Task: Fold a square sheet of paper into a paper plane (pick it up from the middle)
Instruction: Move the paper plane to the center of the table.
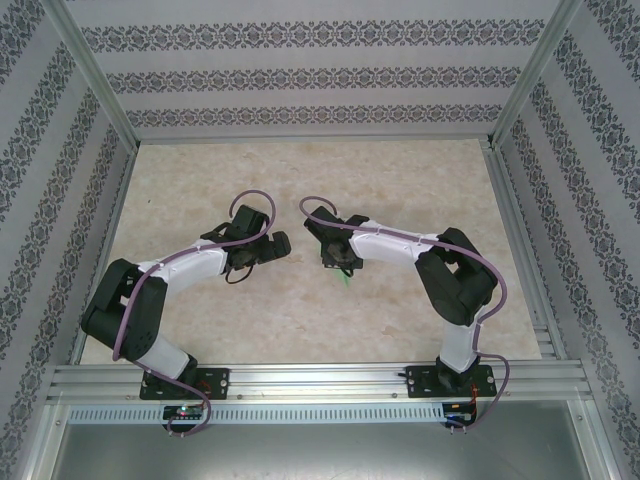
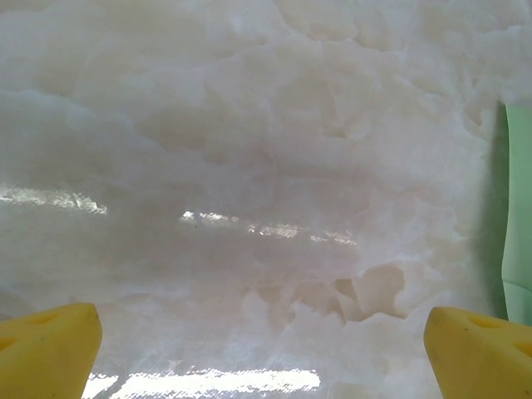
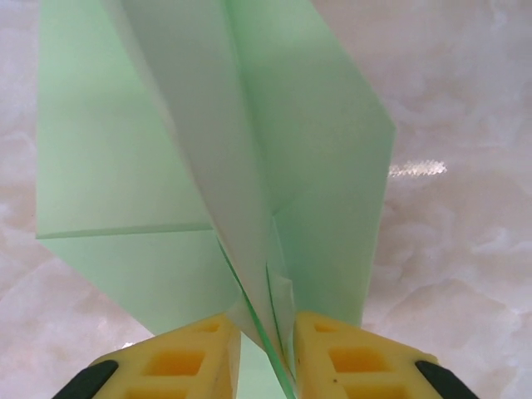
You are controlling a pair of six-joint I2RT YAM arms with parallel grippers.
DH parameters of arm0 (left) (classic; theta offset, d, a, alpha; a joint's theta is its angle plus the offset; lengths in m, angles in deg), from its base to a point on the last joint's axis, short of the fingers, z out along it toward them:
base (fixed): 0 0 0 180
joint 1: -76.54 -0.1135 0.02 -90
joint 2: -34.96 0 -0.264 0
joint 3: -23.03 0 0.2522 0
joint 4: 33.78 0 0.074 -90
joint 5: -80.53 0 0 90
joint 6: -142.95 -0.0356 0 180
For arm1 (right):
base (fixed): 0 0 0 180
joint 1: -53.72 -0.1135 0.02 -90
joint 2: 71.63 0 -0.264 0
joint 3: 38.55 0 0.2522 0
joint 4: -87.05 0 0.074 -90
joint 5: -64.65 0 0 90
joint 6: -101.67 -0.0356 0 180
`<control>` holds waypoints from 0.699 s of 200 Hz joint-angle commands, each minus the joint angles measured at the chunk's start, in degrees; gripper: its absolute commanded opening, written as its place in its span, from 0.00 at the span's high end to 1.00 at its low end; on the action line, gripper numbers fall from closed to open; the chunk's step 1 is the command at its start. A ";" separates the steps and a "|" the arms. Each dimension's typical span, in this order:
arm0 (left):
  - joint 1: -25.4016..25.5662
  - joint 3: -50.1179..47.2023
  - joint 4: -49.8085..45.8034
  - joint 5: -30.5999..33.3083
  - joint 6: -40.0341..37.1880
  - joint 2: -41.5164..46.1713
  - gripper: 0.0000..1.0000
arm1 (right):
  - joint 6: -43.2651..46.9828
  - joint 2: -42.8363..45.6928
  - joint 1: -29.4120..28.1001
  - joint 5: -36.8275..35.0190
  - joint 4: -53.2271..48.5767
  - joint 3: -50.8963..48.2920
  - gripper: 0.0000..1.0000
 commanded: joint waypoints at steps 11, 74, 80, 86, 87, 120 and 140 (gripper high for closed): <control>-0.89 1.49 -0.59 -0.81 -1.11 -0.65 0.00 | 1.83 -0.23 0.66 -2.45 -0.48 1.81 0.81; -0.85 1.50 -0.53 -1.33 -1.25 -0.97 0.00 | 4.96 -0.93 1.60 -3.27 1.02 2.67 0.82; -0.90 1.54 -0.50 -1.36 -1.21 -0.99 0.00 | 5.30 -1.02 1.71 -3.25 1.20 2.75 0.82; -0.86 1.47 -0.50 -1.42 -1.22 -1.14 0.00 | 5.72 -1.10 1.71 -3.27 1.38 2.86 0.82; -0.88 1.46 -0.50 -1.42 -1.19 -1.15 0.00 | 5.85 -1.15 1.69 -3.27 1.40 2.85 0.82; -0.87 1.56 -0.65 -1.67 -1.20 -1.33 0.00 | 7.81 -1.63 1.76 -3.73 2.19 3.50 0.88; -0.96 1.60 -0.94 -1.43 -1.25 -1.21 0.00 | 9.32 -1.96 1.78 -4.57 2.54 4.37 0.92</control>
